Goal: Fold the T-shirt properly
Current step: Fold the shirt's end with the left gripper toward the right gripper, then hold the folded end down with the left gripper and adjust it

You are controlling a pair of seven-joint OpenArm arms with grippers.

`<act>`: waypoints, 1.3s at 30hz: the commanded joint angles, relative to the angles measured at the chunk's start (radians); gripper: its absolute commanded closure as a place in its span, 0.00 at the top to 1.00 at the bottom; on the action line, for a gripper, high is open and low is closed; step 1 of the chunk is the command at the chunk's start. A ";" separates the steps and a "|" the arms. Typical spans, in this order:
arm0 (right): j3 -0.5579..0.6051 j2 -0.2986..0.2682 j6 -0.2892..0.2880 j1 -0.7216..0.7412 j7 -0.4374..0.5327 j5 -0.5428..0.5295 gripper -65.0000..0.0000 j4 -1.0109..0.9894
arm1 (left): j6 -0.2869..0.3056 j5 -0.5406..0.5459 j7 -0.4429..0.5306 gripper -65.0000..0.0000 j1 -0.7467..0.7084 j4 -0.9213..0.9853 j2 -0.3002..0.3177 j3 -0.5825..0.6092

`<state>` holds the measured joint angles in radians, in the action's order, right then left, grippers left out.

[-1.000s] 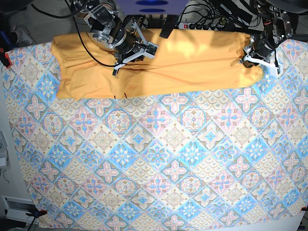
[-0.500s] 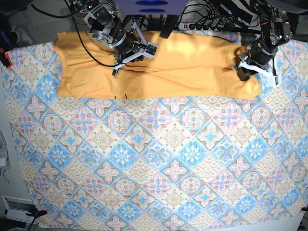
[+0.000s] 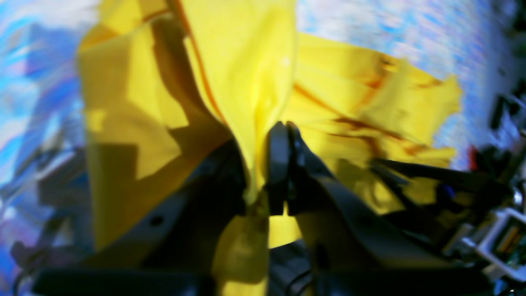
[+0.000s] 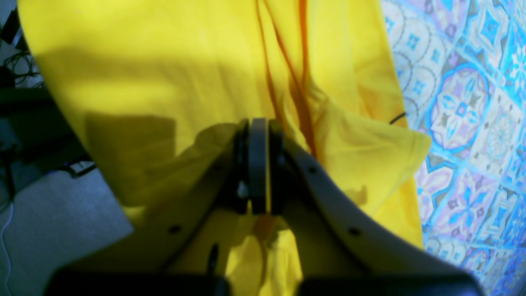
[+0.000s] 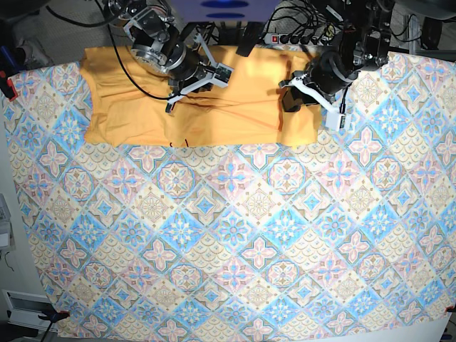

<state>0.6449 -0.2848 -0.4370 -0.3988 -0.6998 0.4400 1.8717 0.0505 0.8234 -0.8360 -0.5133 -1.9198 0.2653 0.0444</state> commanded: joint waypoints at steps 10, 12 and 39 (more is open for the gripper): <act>-0.003 -0.004 0.007 0.002 0.015 0.000 0.01 0.015 | 0.004 0.011 0.010 0.00 0.043 0.015 -0.021 0.105; -0.003 -0.004 0.007 0.002 0.015 0.000 0.01 0.015 | 0.004 0.011 0.010 0.00 0.045 0.026 -0.021 0.107; -0.004 -0.004 0.007 0.004 0.015 0.000 0.01 0.016 | 0.004 0.014 0.008 0.40 0.032 0.030 0.050 0.018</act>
<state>0.6422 -0.2886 -0.4370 -0.3985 -0.7010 0.4404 1.8713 0.0460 0.8253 -0.8410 -0.4808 -1.8690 0.3092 0.0666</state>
